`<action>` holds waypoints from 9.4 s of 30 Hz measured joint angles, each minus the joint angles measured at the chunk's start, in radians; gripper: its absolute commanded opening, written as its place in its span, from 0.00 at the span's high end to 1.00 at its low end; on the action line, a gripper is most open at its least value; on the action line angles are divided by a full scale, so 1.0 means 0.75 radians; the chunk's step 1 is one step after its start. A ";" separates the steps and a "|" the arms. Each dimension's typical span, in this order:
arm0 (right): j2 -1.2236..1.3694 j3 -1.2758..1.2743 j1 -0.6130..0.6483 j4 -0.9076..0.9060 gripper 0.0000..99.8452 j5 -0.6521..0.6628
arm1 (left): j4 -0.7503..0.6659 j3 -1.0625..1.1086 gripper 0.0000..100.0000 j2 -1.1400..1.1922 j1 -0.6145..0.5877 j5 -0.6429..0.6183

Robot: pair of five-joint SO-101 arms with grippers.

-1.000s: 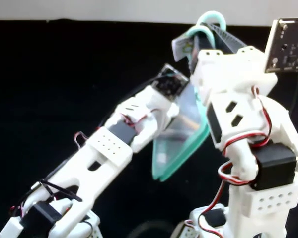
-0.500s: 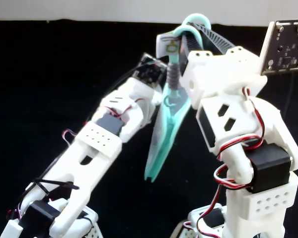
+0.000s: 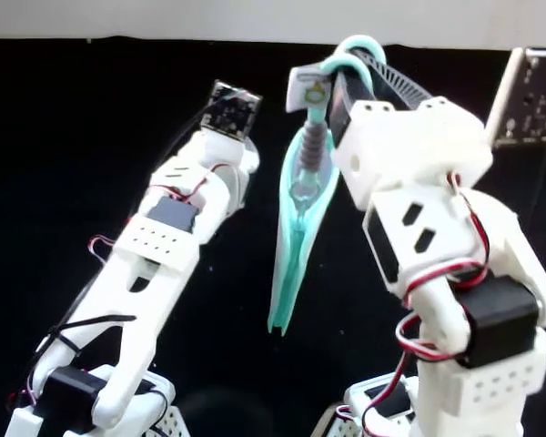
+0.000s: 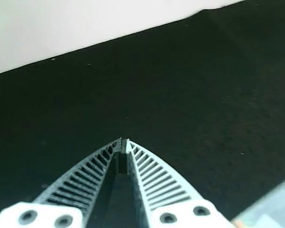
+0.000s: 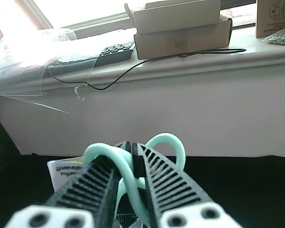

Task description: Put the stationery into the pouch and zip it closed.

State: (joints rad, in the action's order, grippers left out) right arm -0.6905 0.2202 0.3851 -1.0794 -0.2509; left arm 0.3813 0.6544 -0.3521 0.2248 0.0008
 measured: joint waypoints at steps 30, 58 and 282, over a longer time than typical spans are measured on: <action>-0.098 -0.065 0.004 -0.016 0.99 -0.033 | 1.851 -1.187 0.71 -0.409 0.403 -0.076; -0.098 -0.065 0.004 -0.016 0.99 -0.039 | 1.763 -1.097 0.72 -0.354 0.550 -0.164; 0.743 0.878 0.084 -0.665 0.99 0.113 | 1.076 -0.462 0.99 -0.489 0.037 0.250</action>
State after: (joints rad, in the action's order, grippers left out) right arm -0.1335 0.8784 0.4480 -1.5781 -0.1665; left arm 1.1884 0.3076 -0.7188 0.2524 0.1880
